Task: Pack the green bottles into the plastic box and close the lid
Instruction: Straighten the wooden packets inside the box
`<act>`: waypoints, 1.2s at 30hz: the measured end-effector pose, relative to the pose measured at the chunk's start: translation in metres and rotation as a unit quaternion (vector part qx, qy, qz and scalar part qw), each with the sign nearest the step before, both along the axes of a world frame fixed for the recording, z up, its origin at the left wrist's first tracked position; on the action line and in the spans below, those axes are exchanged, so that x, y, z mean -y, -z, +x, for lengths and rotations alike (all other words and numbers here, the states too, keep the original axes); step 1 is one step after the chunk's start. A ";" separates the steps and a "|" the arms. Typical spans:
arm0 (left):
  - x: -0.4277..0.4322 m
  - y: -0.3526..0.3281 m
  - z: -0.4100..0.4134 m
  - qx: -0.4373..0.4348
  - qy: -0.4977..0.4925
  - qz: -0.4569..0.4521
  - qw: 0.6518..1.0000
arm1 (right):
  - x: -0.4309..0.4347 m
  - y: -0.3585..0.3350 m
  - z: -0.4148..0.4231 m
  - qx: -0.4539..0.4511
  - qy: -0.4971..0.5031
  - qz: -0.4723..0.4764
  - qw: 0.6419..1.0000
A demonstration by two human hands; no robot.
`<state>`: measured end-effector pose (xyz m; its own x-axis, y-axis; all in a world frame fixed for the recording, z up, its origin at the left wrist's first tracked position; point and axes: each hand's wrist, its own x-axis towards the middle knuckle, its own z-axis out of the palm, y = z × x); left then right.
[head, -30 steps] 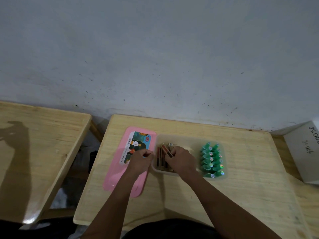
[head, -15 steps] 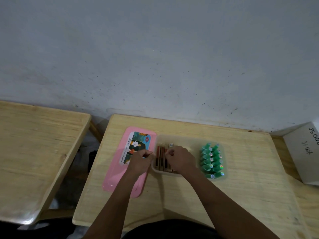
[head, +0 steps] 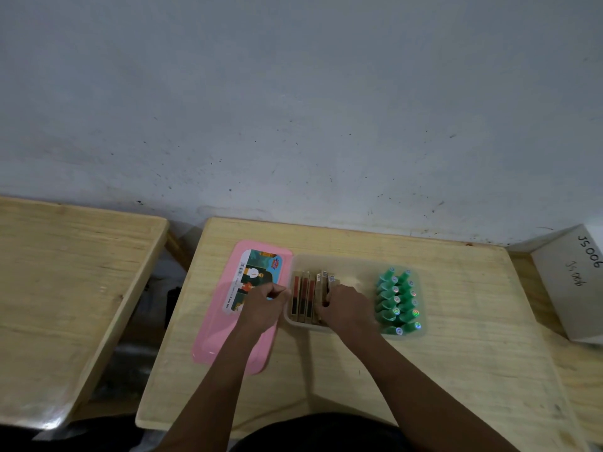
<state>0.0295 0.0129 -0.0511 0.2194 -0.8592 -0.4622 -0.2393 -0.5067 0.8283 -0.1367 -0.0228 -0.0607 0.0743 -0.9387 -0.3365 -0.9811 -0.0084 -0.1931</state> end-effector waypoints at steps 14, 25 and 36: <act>-0.002 0.000 -0.004 0.020 0.001 -0.016 1.000 | 0.001 -0.010 0.006 -0.013 0.032 0.022 0.999; -0.002 0.006 -0.003 0.013 -0.009 -0.015 1.000 | 0.000 -0.023 -0.005 0.310 0.222 0.123 0.916; -0.002 0.006 -0.003 0.011 -0.016 -0.014 1.000 | -0.003 -0.023 -0.012 0.412 0.215 0.180 0.867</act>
<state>0.0265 0.0150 -0.0573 0.2567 -0.8643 -0.4325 -0.2414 -0.4907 0.8373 -0.1483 -0.0200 -0.0382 0.0970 -0.7847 -0.6123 -0.4067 0.5302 -0.7440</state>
